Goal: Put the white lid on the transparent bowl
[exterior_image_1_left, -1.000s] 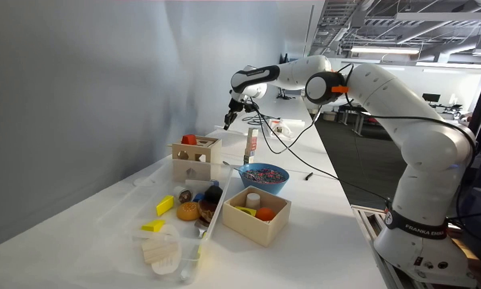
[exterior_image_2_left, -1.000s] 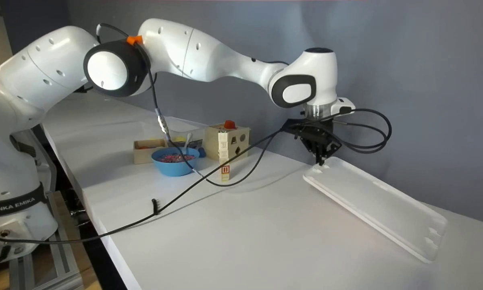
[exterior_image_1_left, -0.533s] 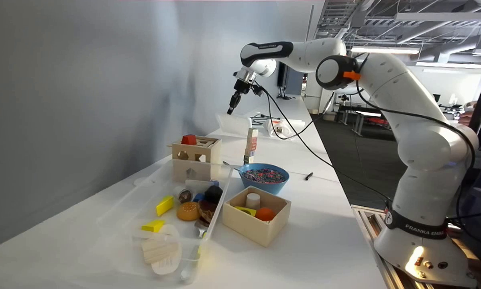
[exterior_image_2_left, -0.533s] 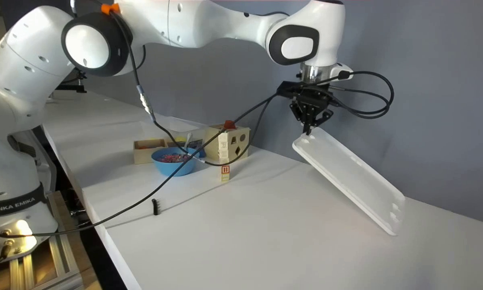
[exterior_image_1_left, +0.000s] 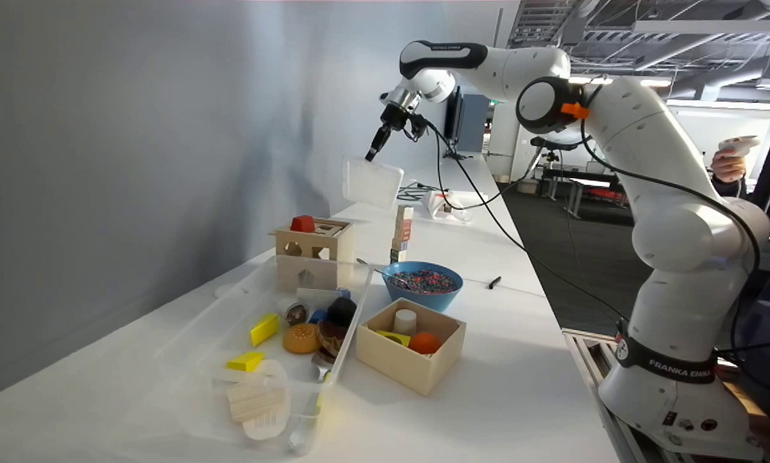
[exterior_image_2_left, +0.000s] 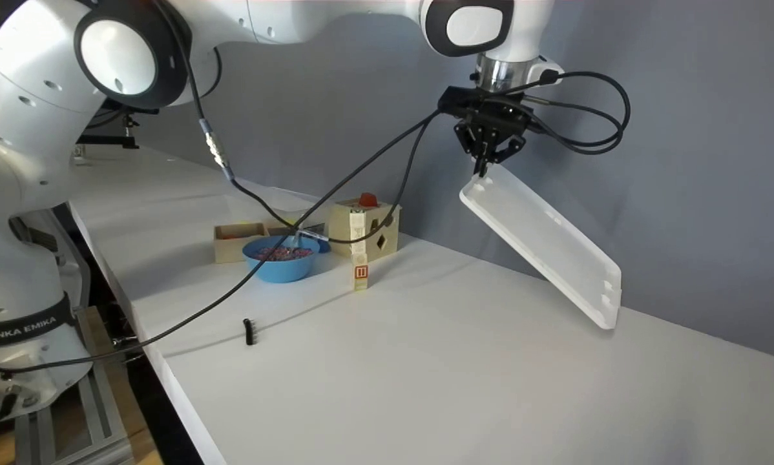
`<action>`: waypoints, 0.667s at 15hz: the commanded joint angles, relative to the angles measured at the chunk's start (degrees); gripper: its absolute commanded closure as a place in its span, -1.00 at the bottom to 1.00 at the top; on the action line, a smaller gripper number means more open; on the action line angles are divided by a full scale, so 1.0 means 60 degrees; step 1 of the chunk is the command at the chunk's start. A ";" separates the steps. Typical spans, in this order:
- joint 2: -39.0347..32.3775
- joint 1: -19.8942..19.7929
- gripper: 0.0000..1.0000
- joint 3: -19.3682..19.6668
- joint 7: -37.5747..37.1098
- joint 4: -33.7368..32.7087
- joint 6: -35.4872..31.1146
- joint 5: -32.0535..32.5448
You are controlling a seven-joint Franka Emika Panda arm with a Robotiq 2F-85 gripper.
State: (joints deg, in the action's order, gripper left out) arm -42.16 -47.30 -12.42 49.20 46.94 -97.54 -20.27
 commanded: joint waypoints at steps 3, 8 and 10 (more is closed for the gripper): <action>-0.0281 -0.0480 0.96 -0.0539 -0.0524 -0.1403 0.1381 -0.1063; -0.0210 -0.0632 0.96 -0.0812 -0.0612 -0.1911 0.2748 -0.1358; -0.0157 -0.0614 0.96 -0.0944 -0.0453 -0.2067 0.3249 -0.1362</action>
State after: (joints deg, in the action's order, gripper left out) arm -42.28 -50.48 -16.43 46.29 38.15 -82.87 -26.88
